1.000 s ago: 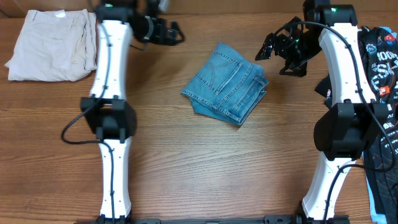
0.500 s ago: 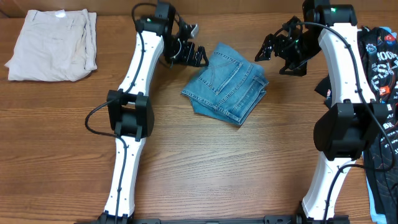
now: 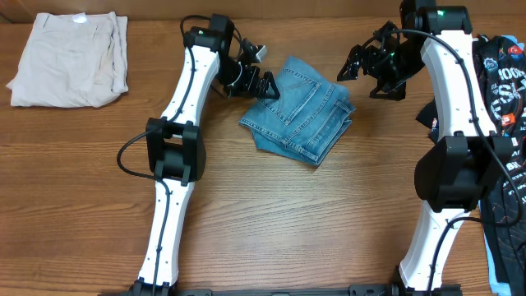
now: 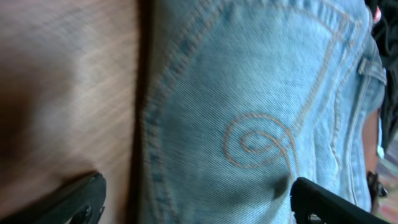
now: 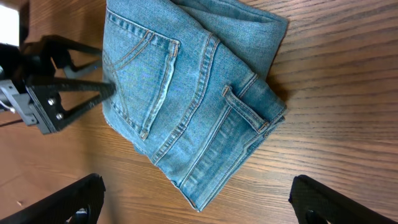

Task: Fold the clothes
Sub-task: 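Grasp the left edge of the folded jeans with the left gripper, then drag the folded jeans up-left onto the beige trousers with left gripper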

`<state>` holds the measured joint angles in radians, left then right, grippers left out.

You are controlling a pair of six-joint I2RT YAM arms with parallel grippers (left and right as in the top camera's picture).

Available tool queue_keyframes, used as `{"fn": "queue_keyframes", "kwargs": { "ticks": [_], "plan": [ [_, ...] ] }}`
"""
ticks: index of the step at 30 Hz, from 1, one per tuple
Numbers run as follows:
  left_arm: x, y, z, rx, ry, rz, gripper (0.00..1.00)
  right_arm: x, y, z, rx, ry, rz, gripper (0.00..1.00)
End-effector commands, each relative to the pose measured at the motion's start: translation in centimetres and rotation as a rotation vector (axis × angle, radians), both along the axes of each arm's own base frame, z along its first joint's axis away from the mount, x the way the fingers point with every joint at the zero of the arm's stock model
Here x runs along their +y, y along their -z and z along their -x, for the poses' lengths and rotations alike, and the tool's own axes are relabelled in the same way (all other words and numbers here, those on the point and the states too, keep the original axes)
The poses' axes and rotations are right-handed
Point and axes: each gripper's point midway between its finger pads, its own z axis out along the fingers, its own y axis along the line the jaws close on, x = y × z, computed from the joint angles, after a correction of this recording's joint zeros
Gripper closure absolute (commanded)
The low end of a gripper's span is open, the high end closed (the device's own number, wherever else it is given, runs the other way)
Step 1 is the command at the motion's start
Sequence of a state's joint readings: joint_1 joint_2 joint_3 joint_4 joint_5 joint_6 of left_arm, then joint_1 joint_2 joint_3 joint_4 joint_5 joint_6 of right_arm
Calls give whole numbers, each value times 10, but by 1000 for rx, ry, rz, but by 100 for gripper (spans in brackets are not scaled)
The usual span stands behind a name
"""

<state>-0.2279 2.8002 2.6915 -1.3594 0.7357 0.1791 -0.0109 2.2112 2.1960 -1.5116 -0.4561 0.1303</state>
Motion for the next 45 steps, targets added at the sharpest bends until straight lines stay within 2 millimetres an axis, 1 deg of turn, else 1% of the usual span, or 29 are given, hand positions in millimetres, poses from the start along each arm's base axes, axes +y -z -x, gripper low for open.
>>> {"fn": "queue_keyframes", "kwargs": {
  "ticks": [1,3,4,5,6,7,9,10,11,12,15,19,23,26,30,35,39,41,45],
  "plan": [
    [-13,9,13,12,72,41,5,0,-23,-2,-68,-8,5,0],
    [-16,8,16,13,85,46,12,0,-23,-2,-66,-8,5,0],
    [-18,8,17,11,92,48,17,0,-23,-2,-65,-8,5,0],
    [-20,8,18,9,98,54,18,0,-23,-2,-65,-8,5,0],
    [-22,6,19,8,105,63,25,0,-23,-2,-65,-8,5,0],
    [-24,5,20,6,111,73,34,0,-23,-2,-65,-8,5,0],
    [-27,5,21,1,121,77,56,0,-23,-2,-64,-8,5,0],
    [-27,5,20,-1,122,78,78,0,-23,-1,-63,-8,5,0],
    [-27,5,20,-3,122,78,92,0,-23,-1,-61,-8,5,0],
    [-28,5,20,-6,122,78,96,0,-23,-1,-60,-8,5,0],
    [-24,6,14,-27,115,72,96,0,-23,-1,-60,-8,5,0],
    [-5,9,-5,-89,83,21,96,0,-22,1,-53,-7,5,0],
    [29,13,-30,-155,24,-52,96,0,-22,2,-47,-7,5,0],
    [61,10,-48,-193,-36,-75,96,0,-22,4,-38,-7,9,0],
    [110,-5,-70,-250,-122,-102,96,-1,-21,6,-28,-6,12,0],
    [168,-34,-93,-358,-202,-158,96,-1,-21,9,-16,-3,11,0],
    [214,-55,-104,-425,-276,-223,96,-1,-20,13,3,0,11,0],
    [230,-62,-106,-445,-304,-230,96,-1,-20,14,11,0,10,0],
    [253,-74,-107,-468,-345,-228,96,-1,-20,17,23,3,10,0]
  ]
}}
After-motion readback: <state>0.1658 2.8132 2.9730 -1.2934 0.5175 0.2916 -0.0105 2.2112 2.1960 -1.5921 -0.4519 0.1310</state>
